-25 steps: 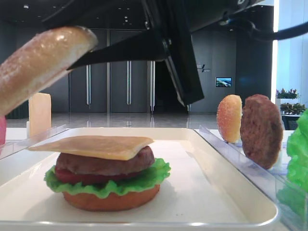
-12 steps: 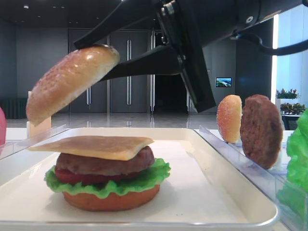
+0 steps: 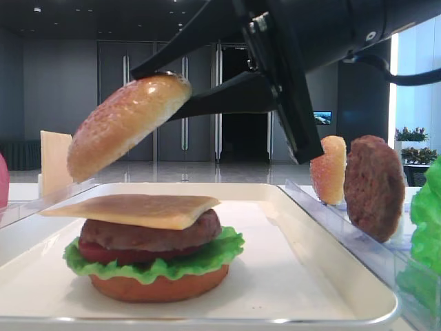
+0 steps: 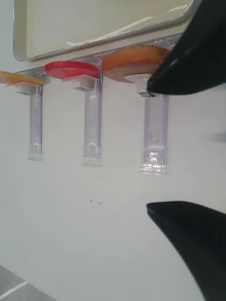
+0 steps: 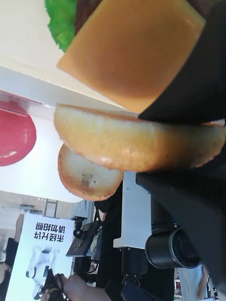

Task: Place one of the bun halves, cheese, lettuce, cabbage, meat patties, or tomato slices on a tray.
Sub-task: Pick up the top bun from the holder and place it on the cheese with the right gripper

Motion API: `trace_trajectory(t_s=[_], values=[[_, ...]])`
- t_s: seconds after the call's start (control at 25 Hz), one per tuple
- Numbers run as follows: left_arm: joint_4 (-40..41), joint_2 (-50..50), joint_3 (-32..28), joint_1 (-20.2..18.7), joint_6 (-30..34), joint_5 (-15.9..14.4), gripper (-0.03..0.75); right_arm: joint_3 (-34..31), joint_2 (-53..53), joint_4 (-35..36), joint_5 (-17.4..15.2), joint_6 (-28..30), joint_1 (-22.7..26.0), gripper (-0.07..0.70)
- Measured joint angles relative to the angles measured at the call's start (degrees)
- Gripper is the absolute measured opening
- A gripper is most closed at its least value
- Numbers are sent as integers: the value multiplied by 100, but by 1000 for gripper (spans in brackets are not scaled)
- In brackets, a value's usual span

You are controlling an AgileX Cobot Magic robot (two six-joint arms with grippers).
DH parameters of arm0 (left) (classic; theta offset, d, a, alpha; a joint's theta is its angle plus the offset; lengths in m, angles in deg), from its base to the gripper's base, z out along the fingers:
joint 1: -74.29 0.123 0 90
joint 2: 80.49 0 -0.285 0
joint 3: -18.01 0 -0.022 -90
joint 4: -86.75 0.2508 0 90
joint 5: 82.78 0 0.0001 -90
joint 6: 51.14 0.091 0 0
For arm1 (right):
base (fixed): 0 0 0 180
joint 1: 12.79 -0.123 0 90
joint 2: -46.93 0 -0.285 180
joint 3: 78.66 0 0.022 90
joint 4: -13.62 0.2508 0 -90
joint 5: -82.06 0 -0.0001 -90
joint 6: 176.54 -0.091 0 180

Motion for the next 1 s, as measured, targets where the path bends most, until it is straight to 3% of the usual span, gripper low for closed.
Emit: trace_trajectory(t_s=[1.0], values=[[0,0,0,0,0,0,535,-70,305,-124,-323,-28,4,242]])
